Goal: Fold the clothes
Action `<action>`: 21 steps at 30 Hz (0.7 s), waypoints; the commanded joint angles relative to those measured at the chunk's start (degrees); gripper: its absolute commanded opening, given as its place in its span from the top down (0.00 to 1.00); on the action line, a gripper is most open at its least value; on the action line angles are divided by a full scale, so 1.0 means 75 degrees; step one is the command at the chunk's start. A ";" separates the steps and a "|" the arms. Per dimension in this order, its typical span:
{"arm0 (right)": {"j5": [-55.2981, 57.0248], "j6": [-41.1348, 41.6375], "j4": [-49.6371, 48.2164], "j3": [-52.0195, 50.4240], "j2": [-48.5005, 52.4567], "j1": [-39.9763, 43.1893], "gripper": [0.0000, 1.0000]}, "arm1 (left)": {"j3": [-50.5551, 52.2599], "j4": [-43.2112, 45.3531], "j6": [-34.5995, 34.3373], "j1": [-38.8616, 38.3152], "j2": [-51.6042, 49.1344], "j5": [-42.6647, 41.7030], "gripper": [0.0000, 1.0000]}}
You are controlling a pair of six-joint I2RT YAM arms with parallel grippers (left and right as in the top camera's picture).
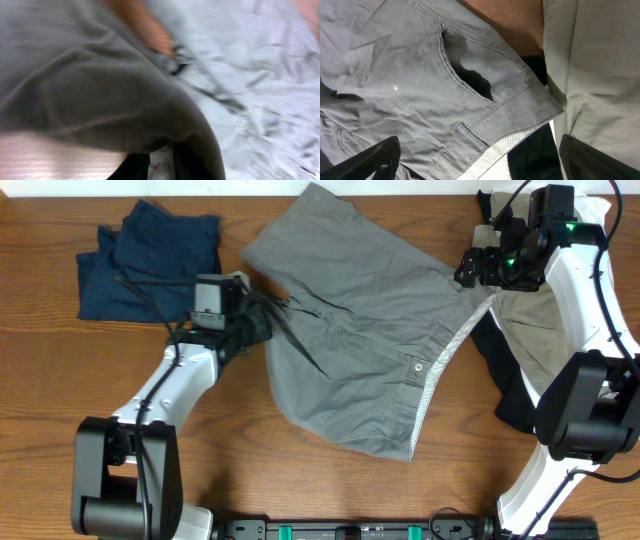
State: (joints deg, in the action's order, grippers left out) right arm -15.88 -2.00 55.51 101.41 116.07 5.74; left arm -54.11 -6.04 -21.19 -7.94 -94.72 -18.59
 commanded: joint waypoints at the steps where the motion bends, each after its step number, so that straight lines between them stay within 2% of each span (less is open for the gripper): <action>1: -0.0067 -0.0117 -0.0012 0.0085 -0.0274 -0.0076 0.01 | -0.0117 0.0300 0.0041 -0.0379 -0.0015 -0.0143 0.81; 9: -0.0090 -0.0117 0.0114 0.0085 -0.0274 -0.0076 0.01 | -0.0117 0.0484 0.0044 -0.1250 -0.0341 0.1259 0.80; 16: -0.0099 -0.0117 0.0149 0.0085 -0.0274 -0.0076 0.01 | -0.0152 0.1338 -0.0073 -0.1469 -0.1265 0.1003 0.75; 21: -0.0149 -0.0117 0.0146 0.0085 -0.0274 -0.0076 0.01 | -0.0720 0.0493 -0.0038 -0.1539 -0.1128 0.0970 0.75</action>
State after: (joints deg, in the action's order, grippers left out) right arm -16.12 -1.98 56.42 101.41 116.07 5.74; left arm -55.51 -0.23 -21.21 -19.00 -104.14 -11.29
